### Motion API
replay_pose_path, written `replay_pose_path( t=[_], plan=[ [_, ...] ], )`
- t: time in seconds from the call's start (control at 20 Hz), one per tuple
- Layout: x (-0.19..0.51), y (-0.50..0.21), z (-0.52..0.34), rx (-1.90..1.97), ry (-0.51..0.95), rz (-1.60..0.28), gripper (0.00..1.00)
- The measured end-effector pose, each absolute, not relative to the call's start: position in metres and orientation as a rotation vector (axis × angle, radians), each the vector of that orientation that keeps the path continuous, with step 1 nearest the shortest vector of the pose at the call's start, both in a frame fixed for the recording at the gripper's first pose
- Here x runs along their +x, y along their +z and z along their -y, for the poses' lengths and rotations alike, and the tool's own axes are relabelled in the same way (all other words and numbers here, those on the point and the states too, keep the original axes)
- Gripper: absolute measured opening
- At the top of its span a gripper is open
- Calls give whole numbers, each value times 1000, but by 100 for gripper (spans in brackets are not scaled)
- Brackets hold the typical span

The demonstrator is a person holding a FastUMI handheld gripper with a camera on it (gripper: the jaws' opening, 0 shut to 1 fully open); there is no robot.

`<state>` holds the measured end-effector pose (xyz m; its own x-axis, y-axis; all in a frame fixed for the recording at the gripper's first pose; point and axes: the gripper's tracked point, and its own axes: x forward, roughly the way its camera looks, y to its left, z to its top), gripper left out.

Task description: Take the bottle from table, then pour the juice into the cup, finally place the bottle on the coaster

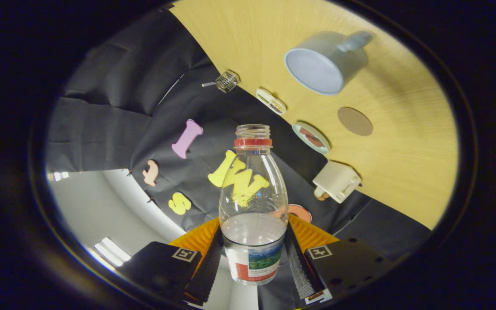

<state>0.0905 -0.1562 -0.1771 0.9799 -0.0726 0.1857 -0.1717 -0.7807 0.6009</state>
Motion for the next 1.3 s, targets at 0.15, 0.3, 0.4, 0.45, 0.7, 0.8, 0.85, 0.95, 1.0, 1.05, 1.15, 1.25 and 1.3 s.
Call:
replay_pose_path(
  t=[0.15,0.3,0.4,0.45,0.7,0.8,0.85,0.95,1.0,1.05,1.15,1.25,1.3],
  plan=[
    [86,-176,159,2482,211,202,77],
    [87,-174,158,2458,207,224,77],
    [88,-171,156,2412,215,237,77],
    [87,-169,156,2385,217,251,77],
    [82,-156,152,2215,238,301,77],
    [82,-155,143,2089,231,277,77],
    [83,-156,139,2014,224,258,77],
    [85,-162,133,1871,193,189,77],
    [89,-168,128,1792,173,141,77],
    [88,-175,124,1712,153,104,77],
    [89,-180,129,1581,138,83,77],
    [91,-178,131,1470,138,61,78],
    [95,-176,134,1419,137,47,77]
  ],
)
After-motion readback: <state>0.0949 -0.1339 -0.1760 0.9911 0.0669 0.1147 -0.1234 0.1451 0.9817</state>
